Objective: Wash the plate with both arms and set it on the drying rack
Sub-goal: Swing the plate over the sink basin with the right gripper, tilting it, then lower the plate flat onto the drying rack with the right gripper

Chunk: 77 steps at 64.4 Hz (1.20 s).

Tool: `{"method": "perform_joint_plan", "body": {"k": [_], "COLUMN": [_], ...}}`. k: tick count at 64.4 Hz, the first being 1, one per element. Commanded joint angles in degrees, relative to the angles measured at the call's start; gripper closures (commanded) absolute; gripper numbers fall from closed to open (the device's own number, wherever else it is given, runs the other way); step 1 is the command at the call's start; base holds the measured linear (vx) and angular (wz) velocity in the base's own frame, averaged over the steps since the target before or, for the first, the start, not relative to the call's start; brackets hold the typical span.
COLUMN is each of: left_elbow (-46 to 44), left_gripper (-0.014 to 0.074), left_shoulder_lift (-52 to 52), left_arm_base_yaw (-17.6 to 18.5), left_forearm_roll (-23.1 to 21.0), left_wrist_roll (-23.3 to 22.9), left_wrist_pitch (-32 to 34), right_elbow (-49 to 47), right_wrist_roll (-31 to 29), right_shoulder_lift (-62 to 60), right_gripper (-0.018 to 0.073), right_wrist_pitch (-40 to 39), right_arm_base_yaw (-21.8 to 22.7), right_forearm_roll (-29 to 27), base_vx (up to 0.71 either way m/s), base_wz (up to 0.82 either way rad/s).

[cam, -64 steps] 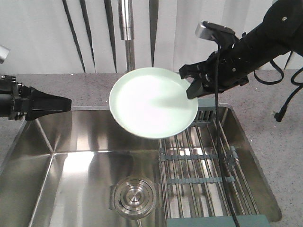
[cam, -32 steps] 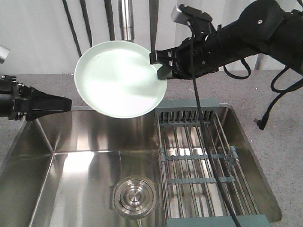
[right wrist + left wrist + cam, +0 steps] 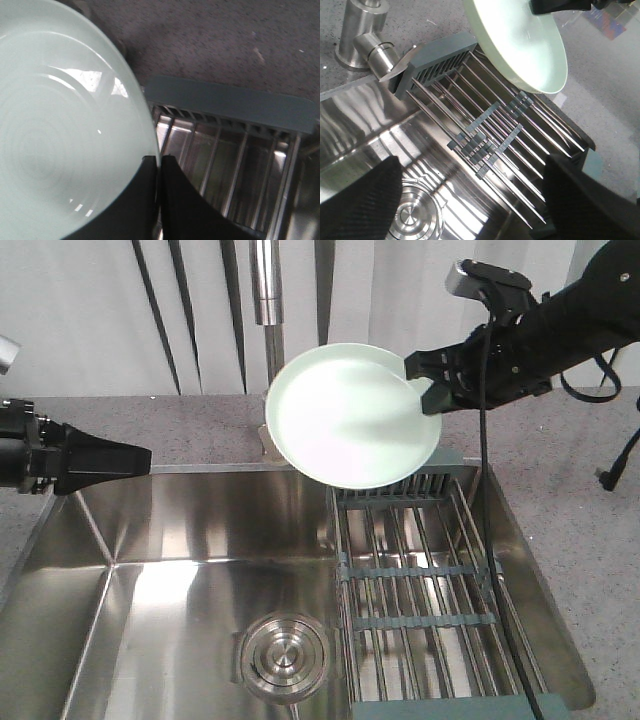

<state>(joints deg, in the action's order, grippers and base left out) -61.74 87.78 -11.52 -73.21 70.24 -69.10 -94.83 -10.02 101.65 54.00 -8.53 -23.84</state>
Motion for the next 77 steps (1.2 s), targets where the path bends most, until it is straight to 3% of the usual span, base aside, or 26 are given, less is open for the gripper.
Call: {"method": "perform_joint_plan", "body": {"k": [1, 17, 30, 59, 77], "left_elbow": [-1.14, -1.14, -1.14, -1.14, -1.14], "left_gripper": [0.0041, 0.0041, 0.0041, 0.0041, 0.0041], "left_shoulder_lift": [-2.34, -2.34, -2.34, -2.34, -2.34], "left_arm_base_yaw": [-0.02, -0.02, -0.02, -0.02, -0.02], "left_forearm_roll": [-3.97, -3.97, -3.97, -3.97, -3.97], "left_wrist_roll": [0.03, 0.03, 0.03, 0.03, 0.03], "left_wrist_pitch": [-2.43, -2.43, -2.43, -2.43, -2.43], "right_elbow": [-1.68, -1.68, -1.66, -1.66, -1.66], "right_wrist_roll": [2.88, 1.65, -1.12, -2.18, -3.53], "right_shoulder_lift": [-2.86, -2.65, 0.12, 6.27, 7.14], "right_gripper": [0.0561, 0.0552, 0.0532, 0.0423, 0.0271], "right_wrist_pitch": [0.93, 8.50, 13.01, 14.56, 14.56], "right_arm_base_yaw": [1.87, 2.66, 2.66, 2.66, 2.66], "right_forearm_roll": [3.11, 12.92, 13.18, 13.25, 13.08], "base_vx": [0.00, 0.00, 0.00, 0.00, 0.00], "base_wz": [0.00, 0.00, 0.00, 0.00, 0.00]}}
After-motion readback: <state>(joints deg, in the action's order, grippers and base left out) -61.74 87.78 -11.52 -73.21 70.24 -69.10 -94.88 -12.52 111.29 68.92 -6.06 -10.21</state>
